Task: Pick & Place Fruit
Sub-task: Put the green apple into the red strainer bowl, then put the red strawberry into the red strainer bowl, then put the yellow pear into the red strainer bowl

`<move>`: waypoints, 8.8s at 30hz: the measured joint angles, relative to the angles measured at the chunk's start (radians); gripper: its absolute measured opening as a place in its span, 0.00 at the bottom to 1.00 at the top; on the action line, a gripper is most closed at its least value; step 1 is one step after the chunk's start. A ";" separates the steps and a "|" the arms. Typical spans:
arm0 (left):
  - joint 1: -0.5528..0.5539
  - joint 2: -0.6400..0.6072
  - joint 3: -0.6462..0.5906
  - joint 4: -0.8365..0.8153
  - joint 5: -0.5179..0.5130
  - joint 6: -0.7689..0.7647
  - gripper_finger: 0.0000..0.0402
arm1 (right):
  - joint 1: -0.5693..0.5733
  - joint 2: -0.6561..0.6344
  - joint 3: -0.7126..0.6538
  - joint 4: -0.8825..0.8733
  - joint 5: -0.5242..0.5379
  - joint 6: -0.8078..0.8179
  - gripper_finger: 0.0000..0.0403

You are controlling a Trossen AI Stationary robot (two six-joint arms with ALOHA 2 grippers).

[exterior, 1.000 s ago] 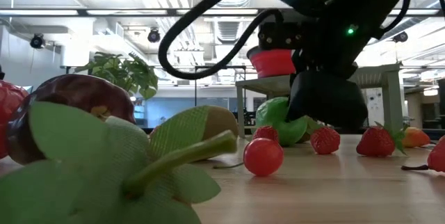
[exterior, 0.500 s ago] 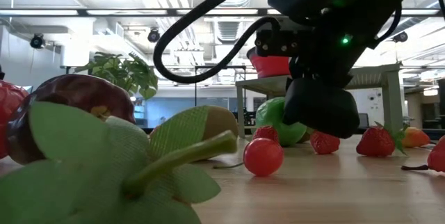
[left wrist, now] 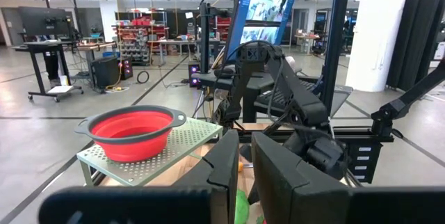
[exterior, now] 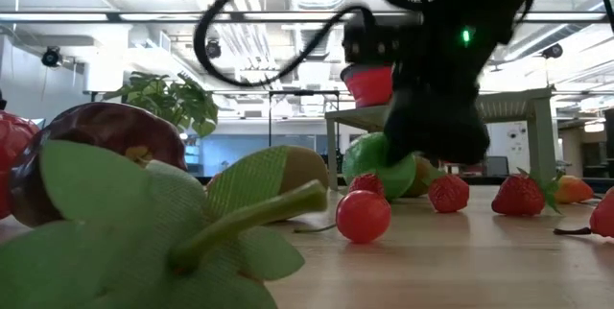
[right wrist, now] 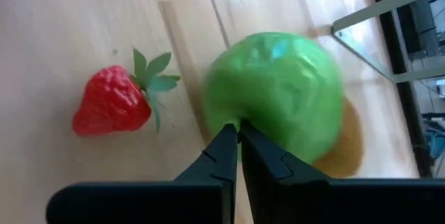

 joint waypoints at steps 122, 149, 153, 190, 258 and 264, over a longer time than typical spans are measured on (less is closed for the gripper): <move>0.000 0.002 0.000 -0.003 0.000 0.000 0.12 | -0.032 -0.645 0.017 -0.290 -0.565 0.066 0.24; 0.000 0.002 0.000 -0.003 0.000 0.000 0.12 | -0.017 -0.406 -0.232 0.054 -0.652 0.048 0.58; 0.000 0.002 0.000 -0.003 0.000 0.000 0.12 | -0.017 -0.358 -0.233 0.060 -0.652 0.020 0.63; 0.000 0.002 0.000 -0.003 0.000 0.000 0.12 | -0.021 -0.253 -0.235 0.108 -0.678 -0.020 0.29; 0.000 0.002 0.000 -0.003 0.000 0.000 0.12 | -1.051 -0.676 -0.106 -0.022 -0.669 -0.631 0.48; 0.000 0.002 0.000 -0.003 0.000 0.000 0.12 | -1.057 -0.691 -0.060 -0.063 -0.668 -0.631 0.60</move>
